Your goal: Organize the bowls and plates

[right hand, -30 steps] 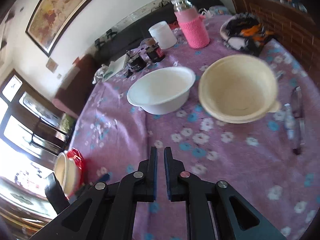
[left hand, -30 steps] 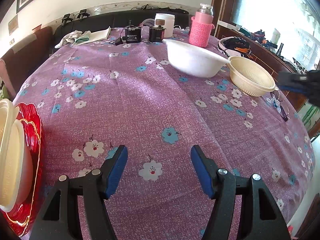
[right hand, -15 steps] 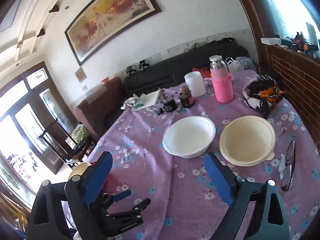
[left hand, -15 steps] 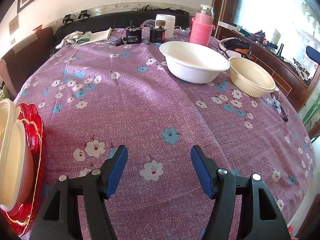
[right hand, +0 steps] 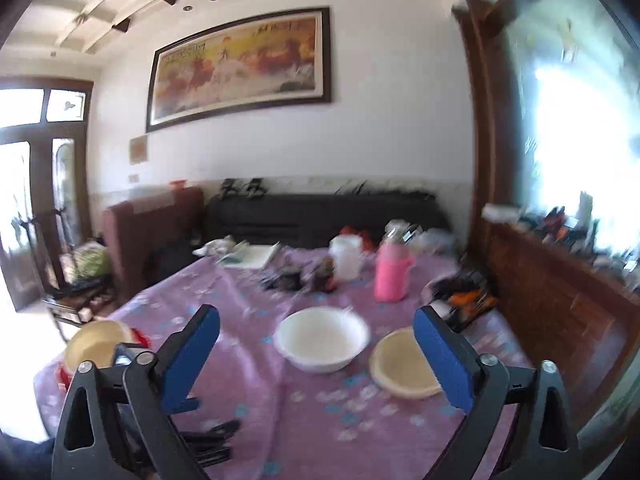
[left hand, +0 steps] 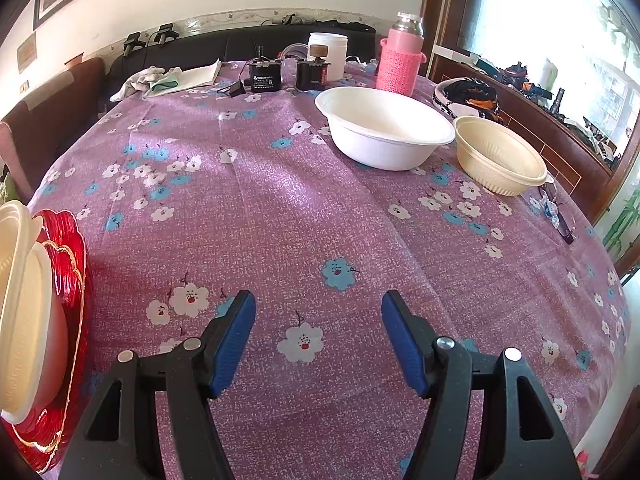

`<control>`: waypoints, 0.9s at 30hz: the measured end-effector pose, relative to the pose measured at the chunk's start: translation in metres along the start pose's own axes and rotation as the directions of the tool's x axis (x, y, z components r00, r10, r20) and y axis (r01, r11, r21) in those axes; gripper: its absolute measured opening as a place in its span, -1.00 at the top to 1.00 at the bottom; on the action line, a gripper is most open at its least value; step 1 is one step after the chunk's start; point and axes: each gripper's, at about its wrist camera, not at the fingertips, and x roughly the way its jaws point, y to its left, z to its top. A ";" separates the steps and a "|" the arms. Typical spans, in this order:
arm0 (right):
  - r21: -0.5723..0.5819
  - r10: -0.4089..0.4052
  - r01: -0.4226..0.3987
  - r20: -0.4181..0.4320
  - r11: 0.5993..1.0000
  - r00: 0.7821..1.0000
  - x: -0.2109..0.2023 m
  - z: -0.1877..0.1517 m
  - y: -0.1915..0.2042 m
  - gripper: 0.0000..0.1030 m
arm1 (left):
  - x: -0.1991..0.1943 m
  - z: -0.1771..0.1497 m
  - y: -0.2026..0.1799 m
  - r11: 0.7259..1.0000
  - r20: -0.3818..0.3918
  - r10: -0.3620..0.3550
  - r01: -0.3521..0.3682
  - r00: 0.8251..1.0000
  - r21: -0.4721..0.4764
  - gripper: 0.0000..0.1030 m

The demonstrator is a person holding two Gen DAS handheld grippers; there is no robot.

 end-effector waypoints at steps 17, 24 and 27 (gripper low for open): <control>0.527 0.168 0.220 -0.591 0.821 0.789 0.176 -0.064 -0.113 -0.25 | -0.002 0.000 0.000 1.000 0.000 0.003 -0.003 1.000 -0.003 -0.26; 0.554 0.172 0.271 -0.620 0.787 0.766 0.221 -0.059 -0.112 -0.12 | -0.003 0.000 0.000 1.000 0.005 -0.004 0.004 1.000 -0.001 -0.26; 0.559 0.187 0.273 -0.629 0.783 0.754 0.239 -0.064 -0.109 0.11 | -0.003 0.000 -0.001 1.000 0.010 -0.008 0.008 1.000 0.002 -0.26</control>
